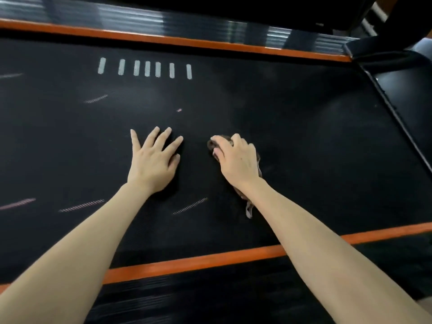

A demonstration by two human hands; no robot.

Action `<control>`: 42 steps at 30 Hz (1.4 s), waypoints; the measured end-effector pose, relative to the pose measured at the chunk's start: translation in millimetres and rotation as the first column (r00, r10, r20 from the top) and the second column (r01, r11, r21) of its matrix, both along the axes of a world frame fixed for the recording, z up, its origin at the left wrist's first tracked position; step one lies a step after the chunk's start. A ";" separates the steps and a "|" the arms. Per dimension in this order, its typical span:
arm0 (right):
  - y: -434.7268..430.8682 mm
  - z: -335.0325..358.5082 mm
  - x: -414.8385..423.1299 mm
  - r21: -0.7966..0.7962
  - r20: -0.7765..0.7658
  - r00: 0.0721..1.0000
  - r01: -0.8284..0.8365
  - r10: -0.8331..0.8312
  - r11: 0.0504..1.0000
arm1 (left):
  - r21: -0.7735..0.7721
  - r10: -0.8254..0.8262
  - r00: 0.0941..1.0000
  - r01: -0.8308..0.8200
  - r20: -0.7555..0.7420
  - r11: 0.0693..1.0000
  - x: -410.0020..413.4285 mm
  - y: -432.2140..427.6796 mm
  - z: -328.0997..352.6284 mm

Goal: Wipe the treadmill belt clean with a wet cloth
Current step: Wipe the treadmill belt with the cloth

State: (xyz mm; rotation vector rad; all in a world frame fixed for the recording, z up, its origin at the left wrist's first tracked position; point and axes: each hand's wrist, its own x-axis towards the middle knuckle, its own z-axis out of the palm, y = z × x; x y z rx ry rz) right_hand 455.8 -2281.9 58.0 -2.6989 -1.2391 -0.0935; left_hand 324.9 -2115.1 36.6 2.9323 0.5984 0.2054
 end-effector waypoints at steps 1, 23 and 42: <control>6.1 -3.6 5.5 0.024 0.012 1.000 -0.003 0.003 1.000 | -0.016 0.019 0.999 -0.019 0.029 1.000 0.8 1.5 1.4; 48.2 -18.5 7.4 0.286 0.016 0.939 -0.335 0.345 0.898 | 0.018 0.259 0.965 -0.258 -0.040 0.966 8.2 78.5 -7.6; 101.1 -22.7 117.8 0.237 0.164 0.983 -0.115 0.077 0.965 | 0.059 0.148 0.985 -0.143 -0.085 0.988 54.8 112.6 4.3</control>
